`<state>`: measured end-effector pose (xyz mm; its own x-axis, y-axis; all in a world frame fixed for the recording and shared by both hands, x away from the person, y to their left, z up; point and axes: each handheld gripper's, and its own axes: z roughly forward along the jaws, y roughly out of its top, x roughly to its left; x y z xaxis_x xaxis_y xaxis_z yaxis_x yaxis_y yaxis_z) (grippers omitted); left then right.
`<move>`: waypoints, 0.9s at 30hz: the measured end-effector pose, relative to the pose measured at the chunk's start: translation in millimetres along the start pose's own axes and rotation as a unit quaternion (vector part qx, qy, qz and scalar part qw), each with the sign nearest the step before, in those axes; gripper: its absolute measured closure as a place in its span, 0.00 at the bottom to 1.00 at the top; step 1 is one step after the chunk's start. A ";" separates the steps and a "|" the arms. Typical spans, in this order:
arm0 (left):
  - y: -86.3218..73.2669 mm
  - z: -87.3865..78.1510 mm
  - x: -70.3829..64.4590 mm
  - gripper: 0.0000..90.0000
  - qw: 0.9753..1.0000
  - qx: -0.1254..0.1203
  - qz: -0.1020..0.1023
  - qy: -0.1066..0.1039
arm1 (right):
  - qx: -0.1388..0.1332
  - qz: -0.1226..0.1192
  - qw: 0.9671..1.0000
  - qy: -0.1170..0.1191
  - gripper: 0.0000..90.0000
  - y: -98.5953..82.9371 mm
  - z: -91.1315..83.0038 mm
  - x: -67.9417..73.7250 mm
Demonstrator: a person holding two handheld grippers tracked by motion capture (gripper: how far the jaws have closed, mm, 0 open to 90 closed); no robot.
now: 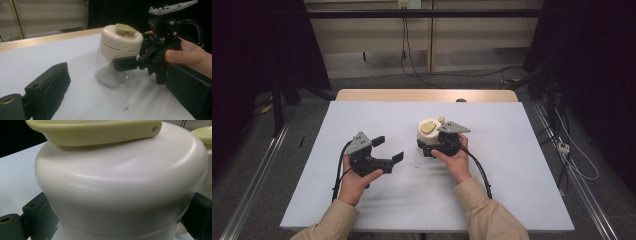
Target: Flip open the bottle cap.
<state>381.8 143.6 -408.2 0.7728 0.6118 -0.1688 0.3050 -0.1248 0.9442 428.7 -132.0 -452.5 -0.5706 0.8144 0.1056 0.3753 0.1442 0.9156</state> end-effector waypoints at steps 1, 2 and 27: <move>0.8 1.4 0.0 0.05 1.000 -0.001 -0.001 0.000 | 0.000 0.000 1.000 0.000 0.05 0.0 -0.1 0.0; 1.7 2.6 -0.1 0.06 1.000 0.000 -0.002 0.000 | 0.001 0.000 1.000 0.000 0.05 0.0 0.0 -0.1; 28.8 29.6 -6.0 0.25 1.000 0.015 0.016 -0.006 | 0.004 0.008 1.000 0.003 0.04 -0.7 0.5 -0.9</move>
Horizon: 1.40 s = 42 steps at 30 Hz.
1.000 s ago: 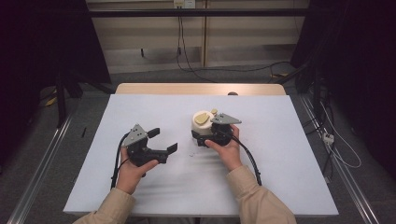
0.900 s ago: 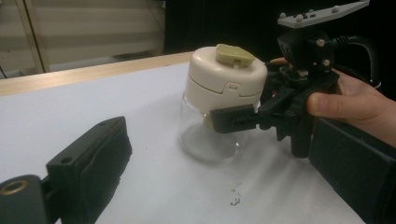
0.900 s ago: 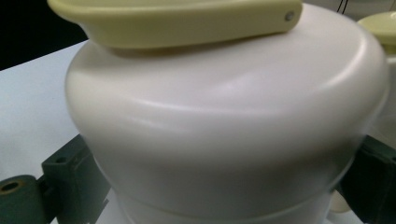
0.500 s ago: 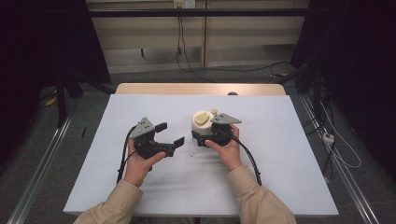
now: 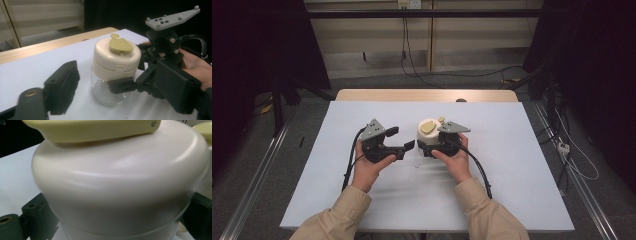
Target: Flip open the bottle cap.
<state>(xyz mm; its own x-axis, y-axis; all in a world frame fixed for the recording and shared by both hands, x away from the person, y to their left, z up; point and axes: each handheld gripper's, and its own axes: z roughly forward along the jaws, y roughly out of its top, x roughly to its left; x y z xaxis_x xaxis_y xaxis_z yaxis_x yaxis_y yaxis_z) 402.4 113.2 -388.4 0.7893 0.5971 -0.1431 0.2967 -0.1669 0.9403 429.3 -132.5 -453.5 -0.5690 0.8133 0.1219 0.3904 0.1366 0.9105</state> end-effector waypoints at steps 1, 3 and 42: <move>0.3 0.7 0.7 0.30 1.000 0.002 -0.002 0.000 | 0.000 0.001 1.000 0.001 0.04 -0.1 0.0 -0.3; 0.7 2.2 2.0 0.34 1.000 0.008 -0.006 0.001 | 0.001 0.002 1.000 0.001 0.04 -0.2 0.1 -0.5; 13.8 40.5 -4.5 1.00 0.997 0.076 0.005 -0.001 | 0.005 0.005 1.000 -0.001 0.04 0.0 0.2 0.1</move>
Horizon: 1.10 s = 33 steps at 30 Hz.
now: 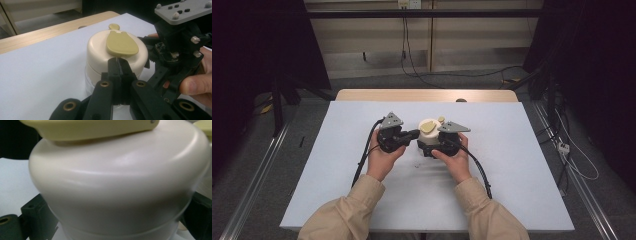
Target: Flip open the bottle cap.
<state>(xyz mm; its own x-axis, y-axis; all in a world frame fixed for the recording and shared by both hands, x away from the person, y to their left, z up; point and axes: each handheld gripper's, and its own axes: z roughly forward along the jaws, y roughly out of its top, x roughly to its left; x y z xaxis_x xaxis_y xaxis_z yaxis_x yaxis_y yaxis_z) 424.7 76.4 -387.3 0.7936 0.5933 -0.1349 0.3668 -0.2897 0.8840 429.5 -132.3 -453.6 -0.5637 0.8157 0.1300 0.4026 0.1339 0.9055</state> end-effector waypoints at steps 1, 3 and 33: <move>-0.2 0.5 0.5 1.00 1.000 0.002 0.003 0.000 | 0.000 0.000 1.000 0.000 0.04 0.0 0.0 0.0; -0.5 1.4 0.5 1.00 1.000 0.003 0.001 0.000 | 0.000 0.000 1.000 0.000 0.04 0.0 0.1 -0.1; 10.4 1.8 -0.7 1.00 1.000 0.017 0.006 -0.006 | 0.003 0.002 1.000 -0.002 0.04 0.4 0.2 0.3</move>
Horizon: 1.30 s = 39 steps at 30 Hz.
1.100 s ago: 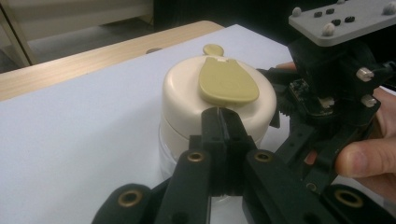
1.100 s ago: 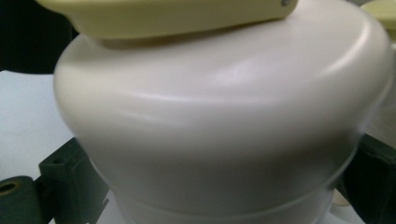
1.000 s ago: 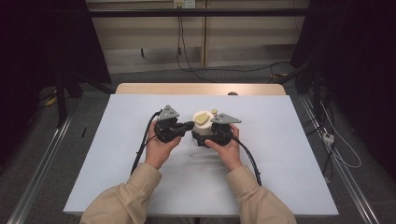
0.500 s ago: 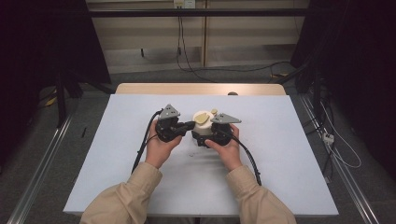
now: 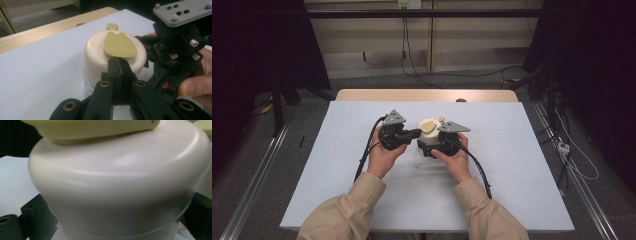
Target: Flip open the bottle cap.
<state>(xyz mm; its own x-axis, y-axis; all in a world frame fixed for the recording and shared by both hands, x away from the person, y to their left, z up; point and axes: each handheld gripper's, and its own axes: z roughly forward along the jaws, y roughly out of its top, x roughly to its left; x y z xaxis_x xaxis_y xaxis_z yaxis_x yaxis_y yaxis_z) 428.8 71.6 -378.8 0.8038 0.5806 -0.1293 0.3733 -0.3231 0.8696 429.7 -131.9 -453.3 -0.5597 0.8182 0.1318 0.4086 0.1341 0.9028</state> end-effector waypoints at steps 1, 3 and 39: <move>0.5 0.0 -0.3 1.00 1.000 0.001 0.001 0.002 | 0.000 0.000 1.000 0.000 0.04 0.0 0.0 0.0; 1.1 0.1 -1.3 1.00 1.000 0.001 -0.002 0.001 | 0.000 0.000 1.000 -0.001 0.04 0.1 0.0 0.1; 9.8 3.7 -7.1 1.00 1.000 -0.007 0.004 -0.001 | 0.001 0.000 1.000 -0.003 0.04 0.1 -0.1 0.9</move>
<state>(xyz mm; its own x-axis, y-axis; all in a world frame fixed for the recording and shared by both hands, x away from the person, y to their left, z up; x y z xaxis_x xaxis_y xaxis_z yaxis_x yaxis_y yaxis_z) 428.4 61.6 -371.1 0.8082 0.5760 -0.1226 0.3600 -0.3185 0.8769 429.1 -131.2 -453.1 -0.5557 0.8214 0.1285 0.4097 0.1360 0.9020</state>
